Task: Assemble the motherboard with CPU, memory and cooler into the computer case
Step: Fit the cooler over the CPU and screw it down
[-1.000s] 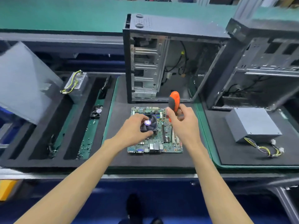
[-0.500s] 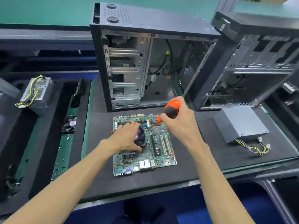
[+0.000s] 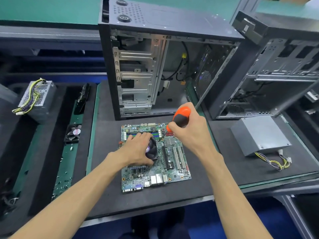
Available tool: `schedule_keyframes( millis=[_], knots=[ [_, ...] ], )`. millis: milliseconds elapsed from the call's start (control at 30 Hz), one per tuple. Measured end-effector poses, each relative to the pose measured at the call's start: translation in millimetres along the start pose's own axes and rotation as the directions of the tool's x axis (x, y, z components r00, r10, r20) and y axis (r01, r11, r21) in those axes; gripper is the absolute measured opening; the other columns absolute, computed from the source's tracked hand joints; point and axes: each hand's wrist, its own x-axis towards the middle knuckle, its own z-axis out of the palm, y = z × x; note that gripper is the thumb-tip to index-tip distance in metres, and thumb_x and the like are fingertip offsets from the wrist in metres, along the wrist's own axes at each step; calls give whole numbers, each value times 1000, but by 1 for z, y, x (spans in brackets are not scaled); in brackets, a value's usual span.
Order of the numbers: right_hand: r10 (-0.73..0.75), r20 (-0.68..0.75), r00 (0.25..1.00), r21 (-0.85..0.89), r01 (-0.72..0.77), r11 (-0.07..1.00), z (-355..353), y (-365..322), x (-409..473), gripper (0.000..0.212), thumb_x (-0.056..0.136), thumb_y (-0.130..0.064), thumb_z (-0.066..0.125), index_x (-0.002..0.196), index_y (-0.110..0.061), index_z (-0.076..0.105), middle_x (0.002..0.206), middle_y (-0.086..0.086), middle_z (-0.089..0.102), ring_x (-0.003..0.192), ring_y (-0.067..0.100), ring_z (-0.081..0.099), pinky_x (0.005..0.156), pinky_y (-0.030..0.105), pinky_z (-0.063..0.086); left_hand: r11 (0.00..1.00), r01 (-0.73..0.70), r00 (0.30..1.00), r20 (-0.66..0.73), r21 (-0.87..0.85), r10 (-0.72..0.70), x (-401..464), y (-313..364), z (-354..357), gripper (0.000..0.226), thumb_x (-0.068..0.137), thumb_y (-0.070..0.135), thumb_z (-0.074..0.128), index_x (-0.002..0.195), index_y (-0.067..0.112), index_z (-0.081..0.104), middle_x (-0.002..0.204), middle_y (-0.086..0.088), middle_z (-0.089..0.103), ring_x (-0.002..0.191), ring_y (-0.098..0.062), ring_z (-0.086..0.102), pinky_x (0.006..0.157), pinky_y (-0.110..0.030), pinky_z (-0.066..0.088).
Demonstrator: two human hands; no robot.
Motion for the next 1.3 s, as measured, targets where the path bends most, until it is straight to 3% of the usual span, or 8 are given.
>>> schedule_keyframes(
  millis=[367,600,767,933,1000,1067,1200,1300],
  knots=[
    [-22,49,999,10,21,1000,1,-5,0,32,73,-32,69,95,-26,47,70,-2,65,67,23,63,63,42,55,1000,-8,1000,-15,-17,8,-1,0,0,91,61,59,73,135,22,34,123,5,47,111,-17,43,98,-40,31],
    [-107,393,913,-224,208,952,-21,-34,24,28,71,-19,76,90,-29,58,76,-11,64,73,12,60,66,33,51,1000,-5,1000,-5,-5,5,-2,2,-1,90,62,59,74,134,20,35,123,4,47,108,-17,41,98,-40,33],
    [-124,716,687,-520,644,562,-25,-67,46,17,86,-24,69,100,-25,59,99,-7,68,95,22,63,69,30,40,1000,-8,1000,10,-9,9,-4,5,-3,91,65,57,73,137,19,34,126,3,46,111,-17,40,103,-41,33],
    [-157,896,415,-412,910,55,-22,-82,53,17,93,-22,49,104,-15,60,103,5,67,90,32,67,70,36,49,996,-32,998,-59,79,37,-6,7,-1,93,69,65,66,140,15,33,129,1,45,116,-19,40,101,-38,33],
    [-149,927,344,-352,936,-29,-19,-84,59,20,94,-24,49,102,-12,62,96,7,68,85,33,67,66,34,46,992,-23,993,-114,123,37,-8,7,2,94,68,72,63,138,15,36,129,2,46,115,-20,42,99,-38,34],
    [-106,917,385,-383,923,44,-16,-86,62,20,93,-28,50,88,-11,60,82,10,63,74,35,60,62,32,42,986,-8,987,-158,168,35,-9,8,6,96,66,78,58,136,15,39,126,2,48,113,-20,43,96,-38,34],
    [195,759,621,-614,583,533,-8,-88,79,33,88,-21,54,56,-11,56,44,2,54,48,24,56,45,21,43,985,27,978,-207,170,9,-10,14,11,96,61,79,51,133,15,43,123,1,52,111,-20,46,93,-38,36],
    [372,745,554,-649,471,598,-7,-90,85,36,94,-31,57,67,-8,66,43,-4,60,39,16,54,40,17,41,987,53,974,-225,150,-18,-12,16,12,95,61,76,54,133,15,45,124,1,53,111,-21,46,93,-39,36]
  ],
)
